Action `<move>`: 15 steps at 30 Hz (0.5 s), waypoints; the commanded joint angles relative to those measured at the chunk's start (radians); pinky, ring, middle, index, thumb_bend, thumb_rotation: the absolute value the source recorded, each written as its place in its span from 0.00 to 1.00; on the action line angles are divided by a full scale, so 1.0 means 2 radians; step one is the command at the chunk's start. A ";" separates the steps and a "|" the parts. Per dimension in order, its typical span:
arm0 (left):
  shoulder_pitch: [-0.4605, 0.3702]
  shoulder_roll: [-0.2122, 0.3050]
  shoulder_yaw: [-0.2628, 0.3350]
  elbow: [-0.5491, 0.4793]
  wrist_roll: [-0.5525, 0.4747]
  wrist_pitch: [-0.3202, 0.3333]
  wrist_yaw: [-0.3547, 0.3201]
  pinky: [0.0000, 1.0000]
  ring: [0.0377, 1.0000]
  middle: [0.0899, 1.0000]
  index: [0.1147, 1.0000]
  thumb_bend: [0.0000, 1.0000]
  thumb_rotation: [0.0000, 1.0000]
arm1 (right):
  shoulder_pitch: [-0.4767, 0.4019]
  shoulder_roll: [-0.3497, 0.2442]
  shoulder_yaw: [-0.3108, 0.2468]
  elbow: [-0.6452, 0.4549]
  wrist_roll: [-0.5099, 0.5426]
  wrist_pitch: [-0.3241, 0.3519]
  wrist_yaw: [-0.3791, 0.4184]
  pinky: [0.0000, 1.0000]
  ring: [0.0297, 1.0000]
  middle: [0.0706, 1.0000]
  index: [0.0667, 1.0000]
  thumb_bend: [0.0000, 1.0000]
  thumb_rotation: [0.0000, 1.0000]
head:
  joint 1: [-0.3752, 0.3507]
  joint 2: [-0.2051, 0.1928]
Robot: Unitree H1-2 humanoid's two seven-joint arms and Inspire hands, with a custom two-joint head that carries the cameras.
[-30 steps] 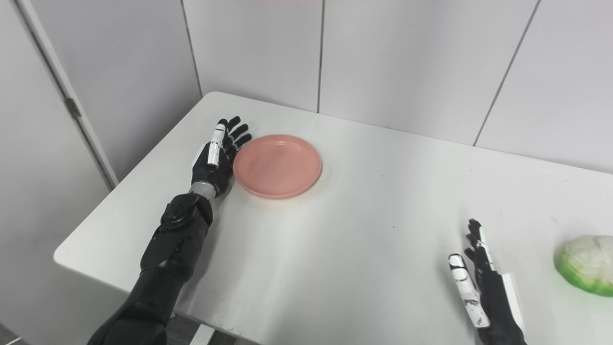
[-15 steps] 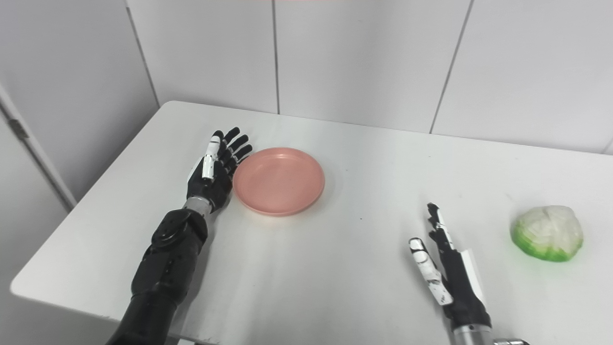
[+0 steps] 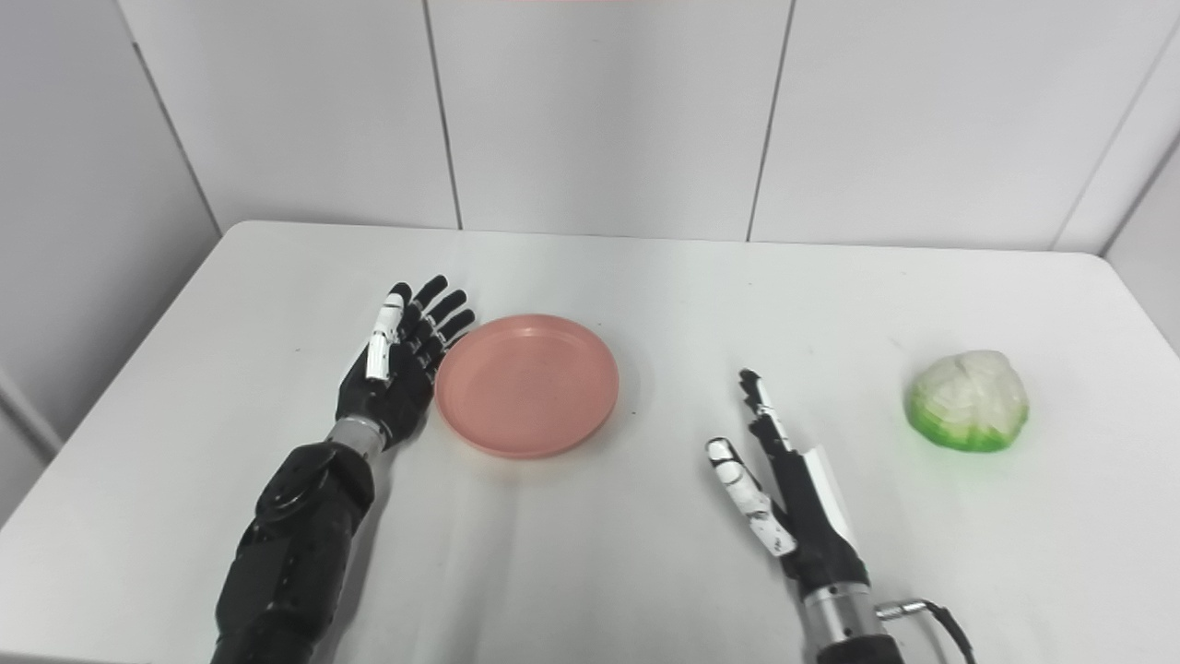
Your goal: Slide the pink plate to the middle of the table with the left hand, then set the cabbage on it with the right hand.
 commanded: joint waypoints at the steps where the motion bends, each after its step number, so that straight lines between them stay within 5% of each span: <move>1: -0.002 -0.003 -0.007 -0.014 0.000 0.013 -0.004 0.92 0.91 0.91 0.90 0.38 1.00 | 0.006 0.018 0.012 0.016 0.003 -0.003 -0.007 0.94 0.96 0.97 0.98 0.31 1.00 | 0.000 0.000; 15: 0.011 -0.034 -0.043 -0.018 0.011 0.016 -0.005 0.92 0.92 0.92 0.92 0.37 1.00 | 0.006 0.029 0.020 0.019 -0.002 -0.006 -0.010 0.95 0.97 0.98 0.98 0.30 1.00 | -0.043 0.010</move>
